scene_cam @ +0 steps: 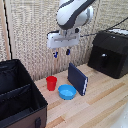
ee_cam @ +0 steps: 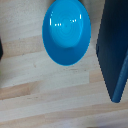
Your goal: Please find the red cup among the items before you. Carefully move your gripper towards it and gently hold it. Locate the front section of the organizer in front of you. Transfer the red cup above the front section and let go, placing it within that section.
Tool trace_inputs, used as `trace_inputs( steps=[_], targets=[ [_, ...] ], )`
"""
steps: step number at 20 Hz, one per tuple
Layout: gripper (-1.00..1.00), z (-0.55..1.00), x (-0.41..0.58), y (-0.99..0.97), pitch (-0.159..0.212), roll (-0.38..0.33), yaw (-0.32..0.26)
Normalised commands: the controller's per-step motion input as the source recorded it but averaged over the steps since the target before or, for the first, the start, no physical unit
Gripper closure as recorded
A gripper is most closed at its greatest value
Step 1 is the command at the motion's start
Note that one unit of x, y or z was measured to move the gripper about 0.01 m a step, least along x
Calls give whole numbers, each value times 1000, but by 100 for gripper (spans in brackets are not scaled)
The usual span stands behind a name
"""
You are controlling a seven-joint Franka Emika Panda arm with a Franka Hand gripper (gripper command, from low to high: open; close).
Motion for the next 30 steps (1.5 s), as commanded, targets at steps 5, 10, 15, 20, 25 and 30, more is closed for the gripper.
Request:
trace_inputs(
  steps=[5, 10, 15, 20, 25, 30],
  targets=[
    [-100, -239, 442, 0, 21, -11, 0],
    [-100, -252, 429, 0, 14, -9, 0],
    [-100, -296, 210, 5, 73, -29, 1],
    [-100, -345, 94, 58, 141, -47, 1],
    [-100, -346, 144, 113, 72, -57, 9],
    [-100, -363, 192, 159, 10, -92, 22]
  ],
)
